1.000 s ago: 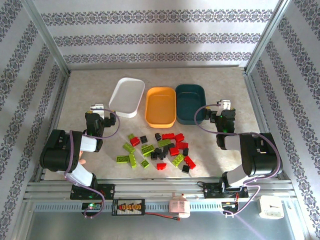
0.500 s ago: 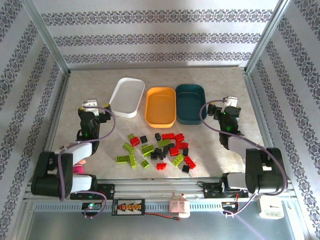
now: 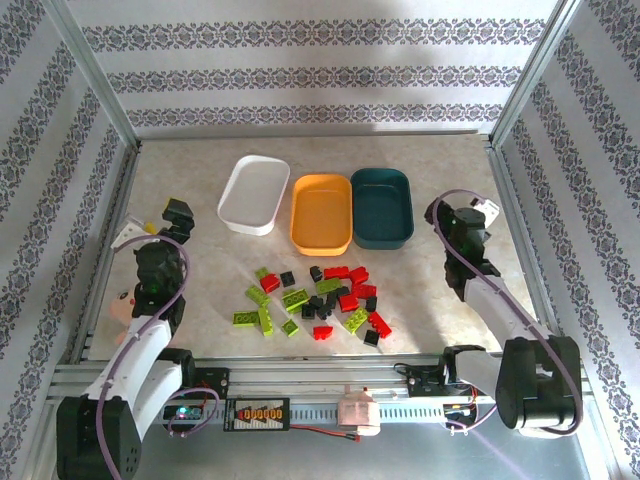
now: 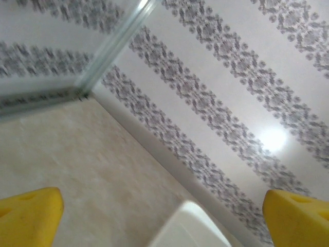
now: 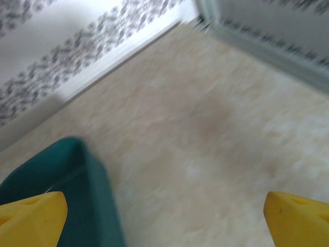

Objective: Sort the legos into containers by color
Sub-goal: Pick up the lego from the bottom-center of the table.

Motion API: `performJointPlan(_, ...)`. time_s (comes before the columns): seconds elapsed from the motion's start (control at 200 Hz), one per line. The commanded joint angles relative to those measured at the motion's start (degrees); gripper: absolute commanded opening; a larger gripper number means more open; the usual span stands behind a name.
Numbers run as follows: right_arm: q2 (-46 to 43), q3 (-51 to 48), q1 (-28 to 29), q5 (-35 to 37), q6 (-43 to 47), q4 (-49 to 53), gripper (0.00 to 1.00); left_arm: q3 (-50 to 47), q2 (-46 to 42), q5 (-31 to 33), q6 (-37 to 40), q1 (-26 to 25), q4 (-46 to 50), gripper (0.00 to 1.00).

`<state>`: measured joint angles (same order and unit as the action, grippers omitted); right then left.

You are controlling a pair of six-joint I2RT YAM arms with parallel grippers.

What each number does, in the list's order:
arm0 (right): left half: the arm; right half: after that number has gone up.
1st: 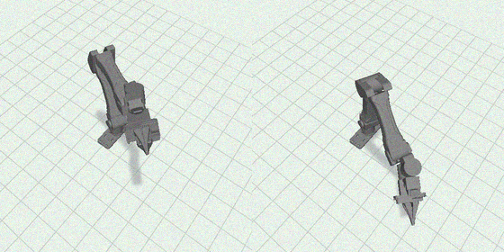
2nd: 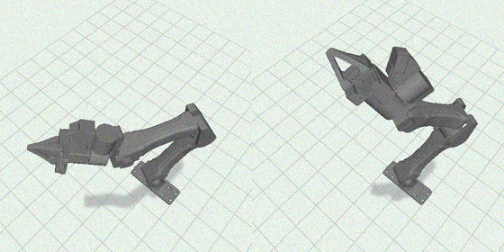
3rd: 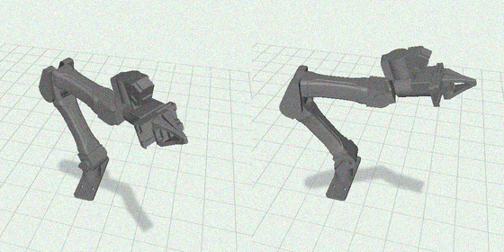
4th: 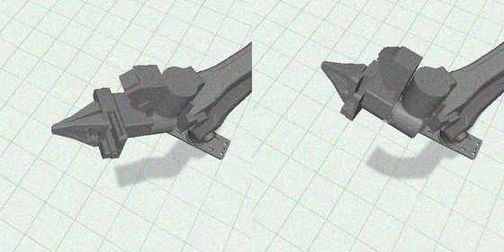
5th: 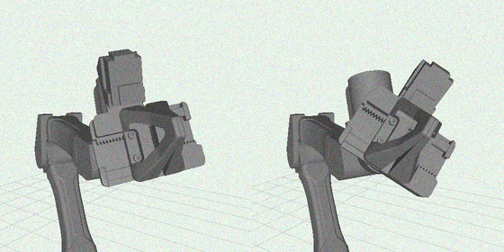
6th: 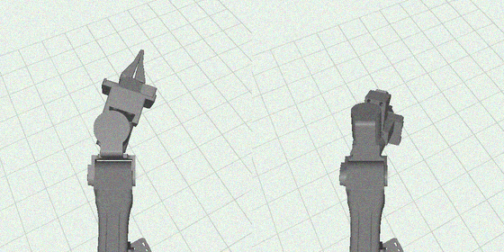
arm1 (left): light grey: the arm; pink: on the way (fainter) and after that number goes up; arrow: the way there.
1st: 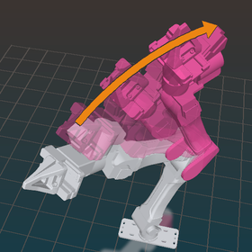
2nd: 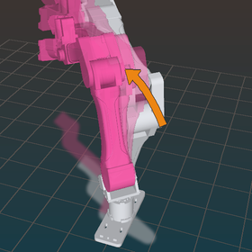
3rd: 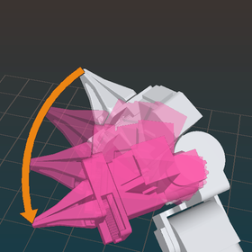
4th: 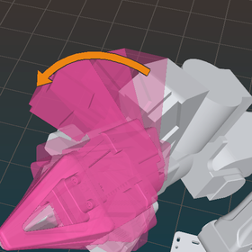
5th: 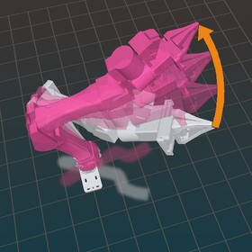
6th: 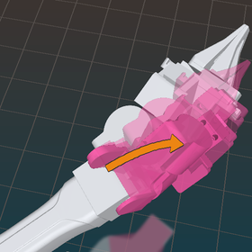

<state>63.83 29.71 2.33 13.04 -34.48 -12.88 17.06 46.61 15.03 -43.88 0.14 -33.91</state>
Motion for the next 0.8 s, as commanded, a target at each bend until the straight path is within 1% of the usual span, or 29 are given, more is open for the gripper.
performJointPlan(0.0, -3.41, 0.61, 3.49, -10.14, -1.19, 9.81, 0.98, -1.41, -3.30, -8.84, -7.26, 0.65, -4.54, 0.99)
performJointPlan(0.09, -7.27, 1.26, 8.47, -12.55, 0.50, 20.10, 0.98, -1.26, -7.50, -12.05, -7.86, 0.65, -2.32, 0.99)
performJointPlan(0.16, -9.57, 0.63, 12.19, -14.41, 1.24, 24.45, 0.95, -1.63, -10.77, -14.14, -8.94, 0.65, -0.51, 0.99)
performJointPlan(0.23, -11.37, 0.27, 16.25, -18.90, 2.44, 27.55, 0.93, -1.62, -13.10, -16.92, -9.63, 0.65, 1.39, 0.99)
performJointPlan(0.29, -11.41, 0.64, 20.27, -22.27, 3.51, 29.97, 0.93, -1.50, -13.89, -20.96, -9.84, 0.65, 2.62, 1.00)
performJointPlan(0.315, -11.14, 1.06, 22.38, -23.07, 3.93, 30.86, 0.93, -1.39, -14.03, -22.95, -9.97, 0.65, 3.22, 0.97)
performJointPlan(0.375, -9.47, 2.19, 27.68, -24.61, 4.37, 32.81, 0.93, 0.19, -13.79, -28.10, -10.29, 0.50, 7.52, 0.93)
performJointPlan(0.405, -8.46, 2.64, 30.73, -25.36, 4.54, 33.21, 0.93, 0.98, -13.54, -30.39, -10.47, 0.47, 10.24, 0.92)
performJointPlan(0.45, -6.41, 3.95, 35.43, -25.05, 4.62, 34.95, 0.91, 1.38, -13.03, -33.55, -10.88, 0.39, 13.23, 0.94)
performJointPlan(0.485, -4.75, 5.01, 39.30, -24.14, 4.60, 36.10, 0.89, 1.07, -12.71, -36.09, -11.09, 0.26, 14.26, 1.00)
performJointPlan(0.605, 1.36, 9.27, 52.48, -21.63, 5.83, 38.94, 0.87, -0.42, -13.45, -40.94, -11.50, 0.21, 18.86, 0.99)
performJointPlan(0.69, 6.16, 11.90, 57.74, -21.25, 7.17, 39.92, 0.85, -0.88, -14.72, -42.28, -10.53, 0.12, 23.06, 0.99)
performJointPlan(0.795, 12.55, 15.09, 60.74, -21.45, 8.15, 40.26, 0.81, -1.39, -15.22, -43.17, -9.22, -0.01, 25.88, 0.99)
